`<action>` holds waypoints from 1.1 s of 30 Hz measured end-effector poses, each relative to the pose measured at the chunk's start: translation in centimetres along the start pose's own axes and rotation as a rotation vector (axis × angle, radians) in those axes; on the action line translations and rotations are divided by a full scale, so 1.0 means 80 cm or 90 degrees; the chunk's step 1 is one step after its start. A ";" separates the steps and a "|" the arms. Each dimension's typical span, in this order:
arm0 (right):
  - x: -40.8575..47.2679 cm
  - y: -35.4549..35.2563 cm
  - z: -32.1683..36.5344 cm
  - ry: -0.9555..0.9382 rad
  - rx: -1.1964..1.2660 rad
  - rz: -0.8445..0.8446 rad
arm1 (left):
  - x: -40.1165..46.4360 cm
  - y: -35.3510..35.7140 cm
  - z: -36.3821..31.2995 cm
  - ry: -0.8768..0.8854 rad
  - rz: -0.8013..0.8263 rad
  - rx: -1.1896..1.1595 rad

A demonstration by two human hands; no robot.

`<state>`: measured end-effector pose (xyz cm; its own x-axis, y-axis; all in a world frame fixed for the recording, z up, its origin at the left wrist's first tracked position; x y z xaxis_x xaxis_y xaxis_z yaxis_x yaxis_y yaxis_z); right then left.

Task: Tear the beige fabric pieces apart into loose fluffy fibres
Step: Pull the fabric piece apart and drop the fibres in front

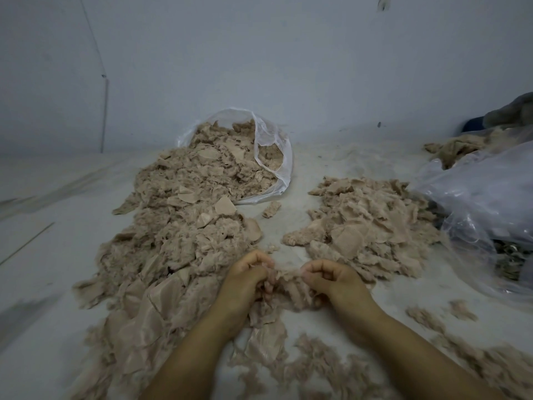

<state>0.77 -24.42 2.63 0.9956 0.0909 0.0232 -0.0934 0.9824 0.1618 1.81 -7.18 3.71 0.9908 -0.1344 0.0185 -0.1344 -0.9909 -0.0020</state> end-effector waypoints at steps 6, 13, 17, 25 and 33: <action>-0.001 0.008 -0.003 0.077 0.063 0.046 | -0.007 0.005 0.002 0.031 0.091 0.033; -0.006 0.011 -0.002 0.103 0.057 0.100 | -0.004 0.007 0.007 0.026 0.046 0.096; -0.006 0.018 -0.006 0.039 -0.027 0.053 | -0.002 0.008 0.008 0.008 0.066 0.038; -0.007 0.017 -0.008 0.024 -0.060 0.076 | -0.006 0.016 0.007 0.094 0.049 0.211; -0.008 0.016 -0.008 -0.043 -0.176 0.099 | -0.004 0.018 0.006 0.159 -0.017 0.200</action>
<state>0.03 -23.09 2.22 0.9659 0.2413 0.0941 -0.2294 0.9656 -0.1222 1.30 -8.59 3.24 0.9537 -0.1426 0.2648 -0.0583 -0.9514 -0.3024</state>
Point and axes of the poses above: each hand's wrist, its own x-axis towards the middle knuckle, its own y-axis out of the palm, z = x × y, the point moved 1 cm from there along x, towards the middle knuckle, and after that the axes turned 6 degrees about x, right-handed, at the moved point
